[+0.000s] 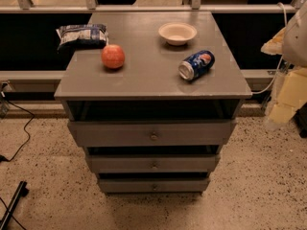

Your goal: Open top drawer

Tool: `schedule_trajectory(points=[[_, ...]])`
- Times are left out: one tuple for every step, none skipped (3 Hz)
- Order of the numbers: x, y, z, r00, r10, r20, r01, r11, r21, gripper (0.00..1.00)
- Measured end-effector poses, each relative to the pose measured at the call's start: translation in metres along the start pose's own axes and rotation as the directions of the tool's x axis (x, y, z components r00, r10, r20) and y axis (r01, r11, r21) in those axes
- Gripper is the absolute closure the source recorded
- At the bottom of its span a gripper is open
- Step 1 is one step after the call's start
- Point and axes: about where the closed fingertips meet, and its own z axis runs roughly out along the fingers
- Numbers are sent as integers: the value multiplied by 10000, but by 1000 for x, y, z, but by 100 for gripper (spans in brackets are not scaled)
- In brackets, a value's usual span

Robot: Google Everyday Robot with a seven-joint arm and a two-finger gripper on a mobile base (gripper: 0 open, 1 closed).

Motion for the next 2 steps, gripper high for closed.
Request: schedule_trajectory(points=[[0,0,0,10000,0,1,0,10000,1,0],[-4,3,18,9989,-131,440,124,9998,160,0]])
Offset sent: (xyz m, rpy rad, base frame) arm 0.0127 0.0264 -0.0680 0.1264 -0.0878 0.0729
